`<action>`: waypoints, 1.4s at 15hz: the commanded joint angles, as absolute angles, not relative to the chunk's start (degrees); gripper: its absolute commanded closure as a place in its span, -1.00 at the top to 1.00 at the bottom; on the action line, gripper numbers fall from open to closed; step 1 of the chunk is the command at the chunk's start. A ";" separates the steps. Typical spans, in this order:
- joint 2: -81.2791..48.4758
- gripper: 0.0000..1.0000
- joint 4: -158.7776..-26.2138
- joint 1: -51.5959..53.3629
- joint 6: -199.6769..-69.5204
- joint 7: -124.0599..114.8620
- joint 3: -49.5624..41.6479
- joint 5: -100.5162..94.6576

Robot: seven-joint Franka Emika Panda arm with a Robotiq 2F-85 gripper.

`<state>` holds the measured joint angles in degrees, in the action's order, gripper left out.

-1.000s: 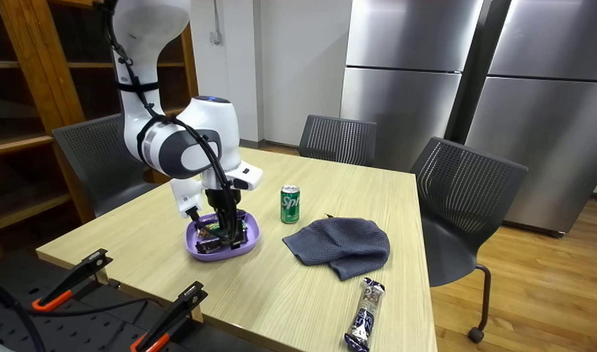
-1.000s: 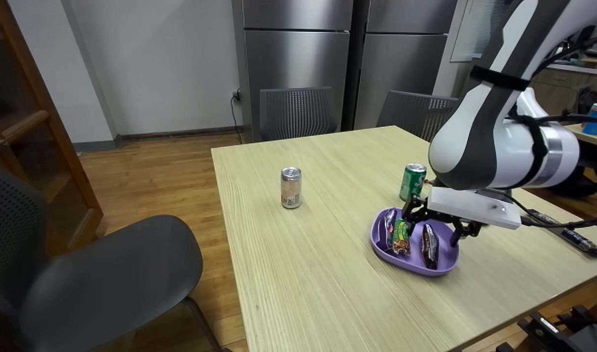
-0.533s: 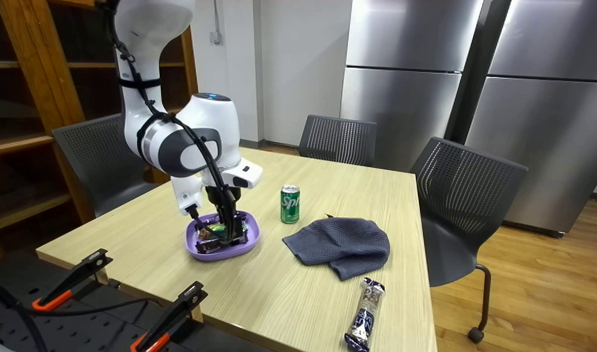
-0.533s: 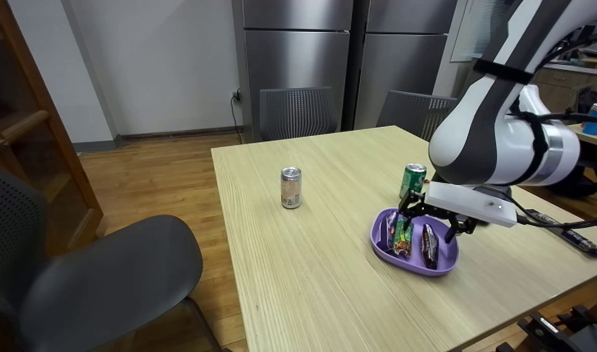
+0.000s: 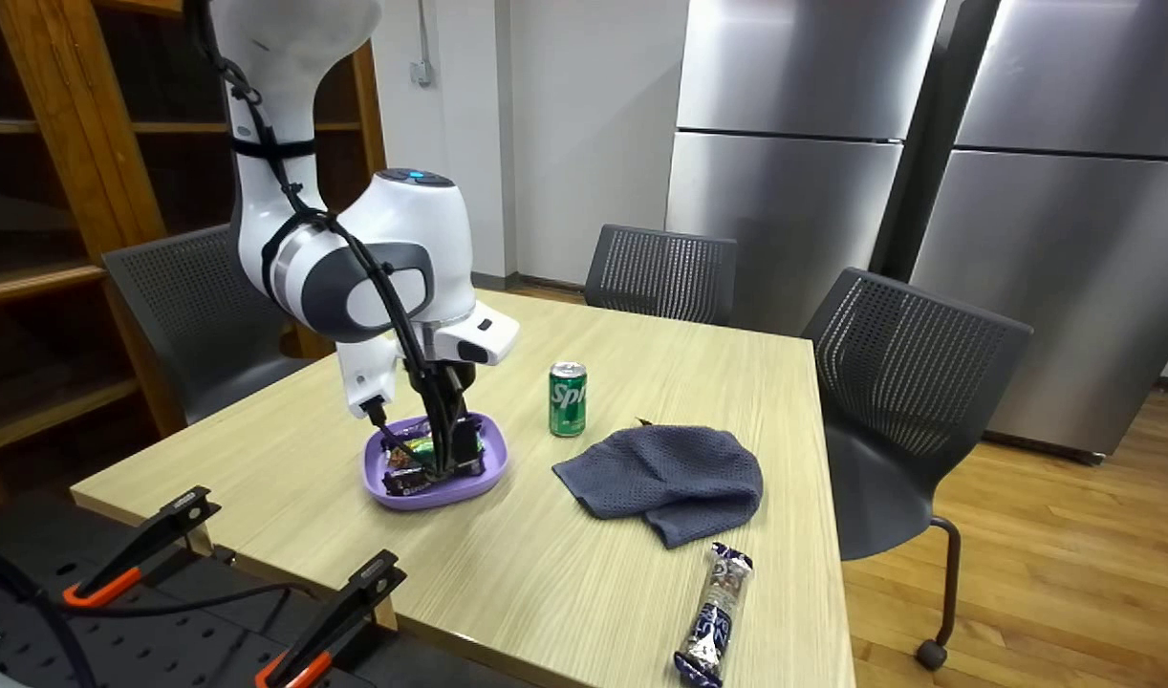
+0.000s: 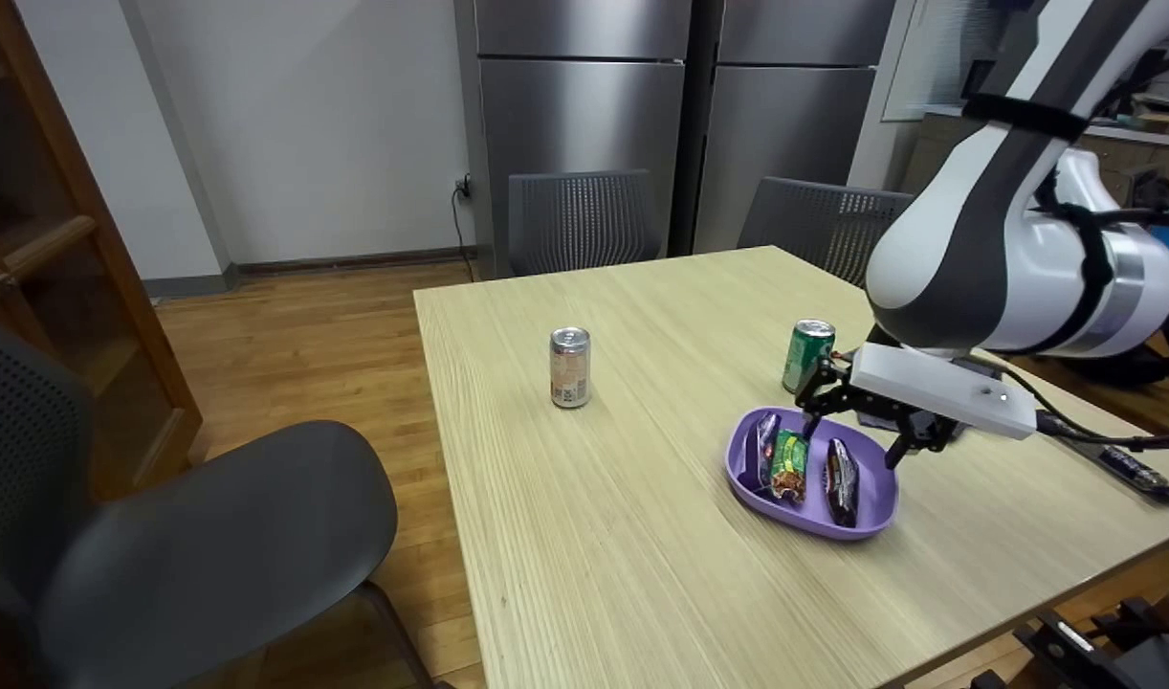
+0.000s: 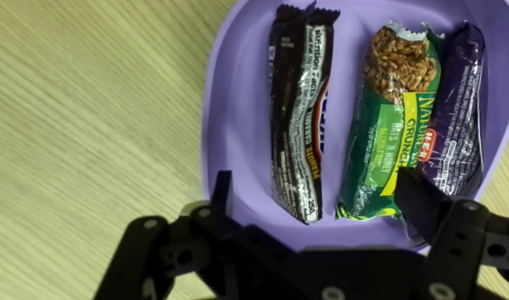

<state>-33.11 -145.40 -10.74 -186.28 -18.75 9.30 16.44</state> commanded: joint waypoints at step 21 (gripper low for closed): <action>-21.68 1.00 -157.63 2.06 -186.52 -15.15 -14.63 16.46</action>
